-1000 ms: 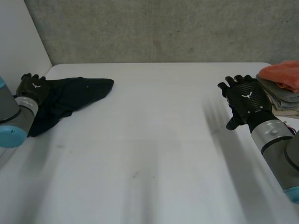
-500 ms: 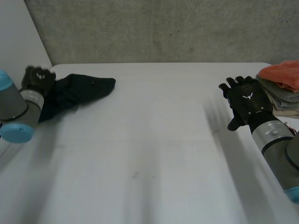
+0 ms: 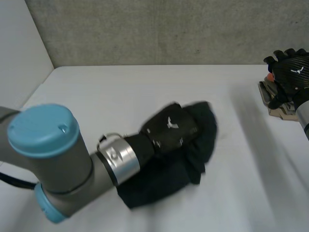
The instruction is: Fold the laundry.
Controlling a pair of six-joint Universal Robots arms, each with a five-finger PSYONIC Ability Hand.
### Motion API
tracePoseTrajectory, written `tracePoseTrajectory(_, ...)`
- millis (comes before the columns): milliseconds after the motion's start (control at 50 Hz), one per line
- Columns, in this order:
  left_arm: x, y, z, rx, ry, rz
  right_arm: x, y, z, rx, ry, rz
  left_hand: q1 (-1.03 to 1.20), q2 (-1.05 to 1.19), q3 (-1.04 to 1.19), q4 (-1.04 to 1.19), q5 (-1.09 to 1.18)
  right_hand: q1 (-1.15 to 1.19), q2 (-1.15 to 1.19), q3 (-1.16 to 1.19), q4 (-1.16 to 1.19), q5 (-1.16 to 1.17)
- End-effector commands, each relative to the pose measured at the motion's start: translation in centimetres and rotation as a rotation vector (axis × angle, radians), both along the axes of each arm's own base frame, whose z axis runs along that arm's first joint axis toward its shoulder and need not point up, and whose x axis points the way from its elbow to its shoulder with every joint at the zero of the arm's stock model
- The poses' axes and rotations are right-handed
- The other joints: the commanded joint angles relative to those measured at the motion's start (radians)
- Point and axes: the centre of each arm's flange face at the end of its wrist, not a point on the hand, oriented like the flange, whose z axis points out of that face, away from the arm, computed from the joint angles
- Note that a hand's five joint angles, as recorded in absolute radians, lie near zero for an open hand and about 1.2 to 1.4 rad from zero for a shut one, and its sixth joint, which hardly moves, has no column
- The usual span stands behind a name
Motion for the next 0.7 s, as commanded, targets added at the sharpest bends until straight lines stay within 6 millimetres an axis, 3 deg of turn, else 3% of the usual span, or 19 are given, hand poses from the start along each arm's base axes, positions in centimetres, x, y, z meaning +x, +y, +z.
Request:
tracePoseTrajectory(20,1.0,1.5,-1.6,0.037,-0.119,-0.003,1.0,0.6,-0.5,0.04,0.008,0.088,-0.709,-0.821,-0.817,-0.821,-0.792,-0.031,-0.049,-0.034,-0.061,-0.063)
tracePoseTrajectory(100,2.1,0.9,-0.1,-0.036,-0.154,0.053,1.9,0.6,-0.2,0.037,0.014,0.176,-0.76,-0.872,-0.868,-0.872,-0.842,-0.031,-0.049,-0.034,-0.061,-0.063)
tracePoseTrajectory(260,5.0,-2.1,3.2,-0.063,-0.126,0.372,2.8,-0.7,-0.7,0.202,0.01,0.264,-0.769,-0.88,-0.877,-0.881,-0.851,-0.031,-0.049,-0.034,-0.061,-0.063)
tracePoseTrajectory(340,6.2,-2.3,3.9,-0.017,-0.095,0.497,4.8,-0.2,-0.7,0.303,0.02,0.331,-0.768,-0.88,-0.877,-0.881,-0.851,-0.031,-0.049,-0.034,-0.061,-0.063)
tracePoseTrajectory(500,8.4,-1.8,3.1,0.163,-0.1,0.673,8.0,-0.1,-0.6,0.338,0.141,0.455,-0.769,-0.88,-0.877,-0.881,-0.851,-0.031,-0.049,-0.034,-0.061,-0.063)
tracePoseTrajectory(580,9.3,-1.5,2.2,0.267,-0.125,0.731,9.9,0.6,-3.1,0.337,0.265,0.565,-0.769,-0.88,-0.877,-0.881,-0.851,-0.031,-0.049,-0.034,-0.061,-0.063)
tracePoseTrajectory(700,10.2,-0.6,0.2,0.421,-0.183,0.762,11.2,1.8,-5.8,0.34,0.388,0.632,-0.766,-0.878,-0.874,-0.878,-0.848,-0.031,-0.049,-0.034,-0.061,-0.063)
